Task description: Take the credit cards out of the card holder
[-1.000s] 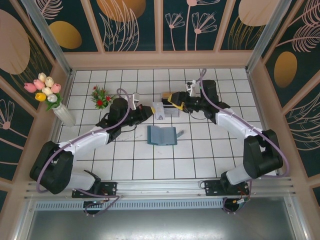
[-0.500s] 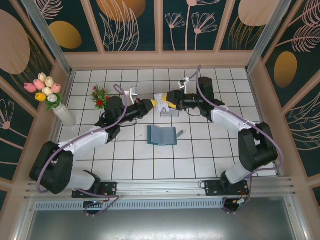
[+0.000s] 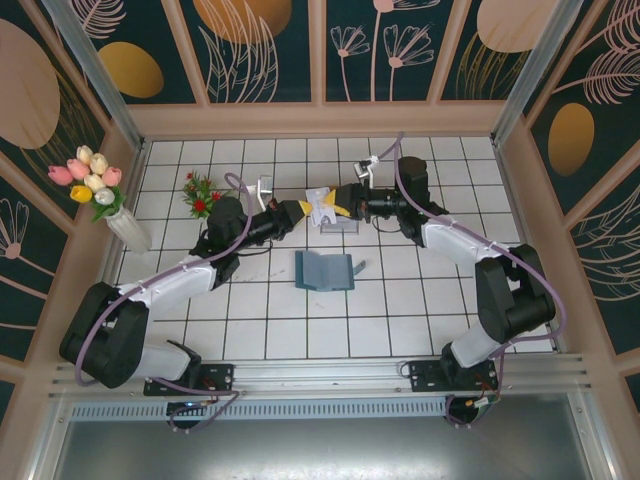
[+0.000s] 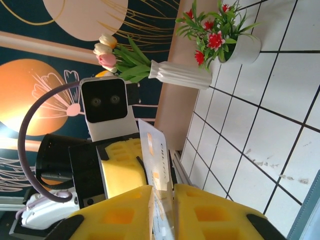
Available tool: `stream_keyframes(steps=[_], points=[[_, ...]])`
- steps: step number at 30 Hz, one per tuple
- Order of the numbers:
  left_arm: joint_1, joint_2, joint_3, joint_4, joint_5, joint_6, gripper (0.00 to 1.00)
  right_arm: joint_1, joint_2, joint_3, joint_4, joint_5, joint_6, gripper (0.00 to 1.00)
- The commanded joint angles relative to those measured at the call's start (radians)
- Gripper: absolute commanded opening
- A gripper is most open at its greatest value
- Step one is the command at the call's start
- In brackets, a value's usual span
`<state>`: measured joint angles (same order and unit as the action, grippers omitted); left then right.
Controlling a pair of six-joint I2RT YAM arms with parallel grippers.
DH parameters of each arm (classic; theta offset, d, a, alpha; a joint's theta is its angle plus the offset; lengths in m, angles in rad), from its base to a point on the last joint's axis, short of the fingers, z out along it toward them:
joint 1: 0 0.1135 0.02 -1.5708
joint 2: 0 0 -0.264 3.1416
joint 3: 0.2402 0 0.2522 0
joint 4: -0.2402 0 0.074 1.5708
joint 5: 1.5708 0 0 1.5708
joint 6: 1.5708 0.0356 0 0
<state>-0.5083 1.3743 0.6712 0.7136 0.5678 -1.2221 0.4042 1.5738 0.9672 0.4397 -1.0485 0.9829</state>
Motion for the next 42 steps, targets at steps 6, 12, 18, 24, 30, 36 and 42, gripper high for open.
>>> stream_keyframes(steps=[6, 12, 18, 24, 30, 36, 42], points=[[0.020, -0.001, 0.005, -0.023, 0.003, -0.001, 0.15, 0.015, 0.006, 0.052, -0.114, -0.001, -0.122, 0.04], [0.054, -0.031, 0.037, -0.331, -0.095, 0.095, 0.60, 0.004, 0.043, 0.213, -0.496, 0.174, -0.434, 0.00], [0.123, -0.099, -0.016, -0.539, -0.253, 0.169, 0.85, 0.008, 0.143, 0.436, -0.810, 0.521, -0.760, 0.00], [0.172, -0.163, -0.103, -0.570, -0.287, 0.176, 0.98, 0.019, 0.220, 0.593, -0.938, 0.631, -1.105, 0.00], [0.176, -0.167, -0.127, -0.577, -0.274, 0.190, 0.99, 0.039, 0.313, 0.751, -1.150, 0.640, -1.492, 0.00], [0.175, -0.170, -0.136, -0.579, -0.272, 0.191, 0.99, 0.054, 0.382, 0.814, -1.272, 0.785, -1.662, 0.00], [0.175, -0.151, -0.133, -0.570, -0.265, 0.185, 0.99, 0.085, 0.395, 0.810, -1.289, 0.850, -1.802, 0.00]])
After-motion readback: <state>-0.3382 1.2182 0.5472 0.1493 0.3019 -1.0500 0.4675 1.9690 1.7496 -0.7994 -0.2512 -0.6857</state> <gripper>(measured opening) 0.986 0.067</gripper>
